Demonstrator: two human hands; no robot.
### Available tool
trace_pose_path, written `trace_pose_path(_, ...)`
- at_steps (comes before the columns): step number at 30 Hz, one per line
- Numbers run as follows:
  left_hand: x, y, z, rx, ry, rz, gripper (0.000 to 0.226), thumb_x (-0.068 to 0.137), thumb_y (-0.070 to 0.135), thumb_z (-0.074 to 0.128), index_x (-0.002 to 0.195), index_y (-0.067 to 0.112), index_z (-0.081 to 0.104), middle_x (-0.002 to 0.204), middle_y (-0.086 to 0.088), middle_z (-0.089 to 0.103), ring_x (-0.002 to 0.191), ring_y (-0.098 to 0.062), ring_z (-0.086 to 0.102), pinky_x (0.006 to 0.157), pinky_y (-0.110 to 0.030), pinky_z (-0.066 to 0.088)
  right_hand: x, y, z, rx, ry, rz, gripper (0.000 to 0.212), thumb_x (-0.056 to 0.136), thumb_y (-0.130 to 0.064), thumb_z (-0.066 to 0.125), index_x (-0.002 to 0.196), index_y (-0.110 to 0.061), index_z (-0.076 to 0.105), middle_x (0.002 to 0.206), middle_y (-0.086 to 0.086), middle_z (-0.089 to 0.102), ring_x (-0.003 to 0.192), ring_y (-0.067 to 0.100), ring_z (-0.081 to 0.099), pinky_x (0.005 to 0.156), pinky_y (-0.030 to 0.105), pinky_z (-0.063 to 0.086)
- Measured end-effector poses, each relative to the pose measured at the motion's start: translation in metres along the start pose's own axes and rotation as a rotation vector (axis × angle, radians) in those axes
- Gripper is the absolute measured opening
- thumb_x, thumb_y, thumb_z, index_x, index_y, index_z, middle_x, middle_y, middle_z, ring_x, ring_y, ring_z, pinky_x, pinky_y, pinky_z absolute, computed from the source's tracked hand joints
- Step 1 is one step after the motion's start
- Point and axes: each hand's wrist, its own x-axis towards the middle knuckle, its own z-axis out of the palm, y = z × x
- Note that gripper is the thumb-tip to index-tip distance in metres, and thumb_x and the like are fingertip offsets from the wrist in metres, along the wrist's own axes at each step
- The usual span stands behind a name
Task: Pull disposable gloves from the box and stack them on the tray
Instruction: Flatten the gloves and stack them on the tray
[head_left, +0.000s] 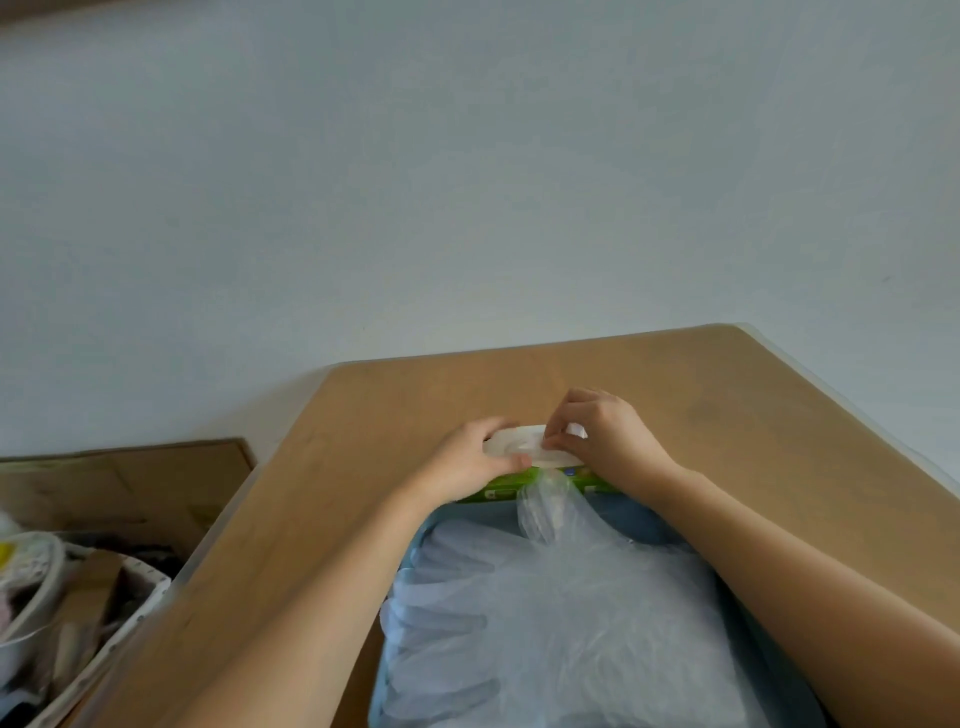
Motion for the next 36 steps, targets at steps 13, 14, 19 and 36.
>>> trace_pose_path(13,0.02,0.008,0.006,-0.293,0.211,-0.12,0.011,0.084,0.025,0.073,0.079,0.015,0.068,0.087,0.002,0.068,0.081,-0.012,0.058,0.068,-0.023,0.045,-0.003,0.015,-0.004,0.042,-0.047,0.01,0.007,0.084,-0.013,0.07,0.081,-0.007,0.071,0.092,-0.004,0.057,0.076,0.015,0.053,0.071,0.022,0.037)
trace_pose_path(14,0.02,0.007,0.005,-0.315,0.211,-0.123,0.013,0.084,0.024,0.073,0.076,0.016,0.067,0.085,0.003,0.067,0.081,-0.012,0.058,0.069,-0.024,0.044,-0.002,0.014,-0.003,0.1,-0.023,0.062,0.006,0.084,-0.012,0.07,0.082,-0.007,0.071,0.09,-0.004,0.058,0.075,0.014,0.054,0.071,0.021,0.038)
trace_pose_path(19,0.021,0.005,0.005,-0.356,0.202,-0.127,0.012,0.088,0.021,0.067,0.078,0.015,0.065,0.085,0.001,0.065,0.083,-0.014,0.056,0.074,-0.026,0.043,-0.002,0.013,-0.014,0.599,0.049,0.413,0.01,0.089,-0.013,0.065,0.081,-0.007,0.067,0.084,0.003,0.063,0.066,0.016,0.059,0.064,0.016,0.046)
trace_pose_path(36,0.022,0.039,0.02,-0.393,0.276,0.034,0.026,0.078,0.03,0.078,0.091,0.009,0.071,0.089,0.006,0.07,0.083,-0.005,0.062,0.073,-0.019,0.047,0.002,-0.001,-0.018,0.853,0.112,0.445,0.015,0.089,-0.008,0.064,0.075,-0.008,0.068,0.073,0.008,0.068,0.069,0.018,0.064,0.073,0.031,0.057)
